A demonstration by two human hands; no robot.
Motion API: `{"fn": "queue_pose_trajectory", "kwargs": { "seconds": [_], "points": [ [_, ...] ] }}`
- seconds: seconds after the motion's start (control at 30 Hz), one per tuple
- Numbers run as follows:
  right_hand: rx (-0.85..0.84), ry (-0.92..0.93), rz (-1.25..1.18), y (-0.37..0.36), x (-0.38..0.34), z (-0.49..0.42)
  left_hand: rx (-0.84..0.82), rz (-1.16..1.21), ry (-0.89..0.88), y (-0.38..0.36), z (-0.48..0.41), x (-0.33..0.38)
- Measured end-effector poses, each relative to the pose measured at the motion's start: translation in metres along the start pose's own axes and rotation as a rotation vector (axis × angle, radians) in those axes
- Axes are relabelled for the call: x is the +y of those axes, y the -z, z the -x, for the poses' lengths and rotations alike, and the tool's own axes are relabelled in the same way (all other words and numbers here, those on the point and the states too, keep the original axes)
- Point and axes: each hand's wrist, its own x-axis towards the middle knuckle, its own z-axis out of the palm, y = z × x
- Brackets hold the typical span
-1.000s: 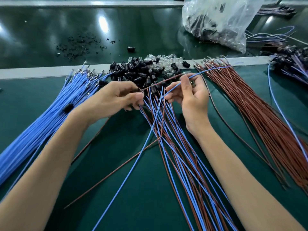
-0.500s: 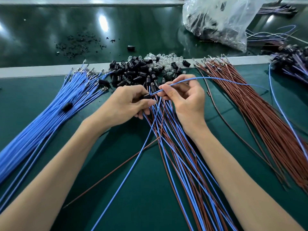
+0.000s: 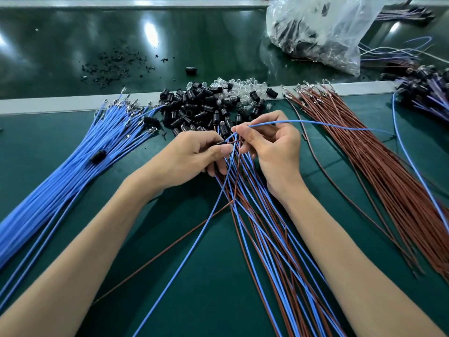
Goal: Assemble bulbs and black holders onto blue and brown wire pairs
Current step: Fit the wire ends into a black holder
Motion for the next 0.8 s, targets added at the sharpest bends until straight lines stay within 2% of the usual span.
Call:
{"fn": "queue_pose_trajectory", "kwargs": {
  "seconds": [0.57, 0.8],
  "points": [
    [0.054, 0.017, -0.022, 0.0013, -0.0003, -0.0013, 0.012, 0.035, -0.012, -0.0053, 0.0013, 0.0080],
    [-0.043, -0.037, -0.003, 0.0016, 0.0027, -0.0027, 0.013, 0.008, -0.010, -0.0057, 0.0009, 0.0051]
  ]
}}
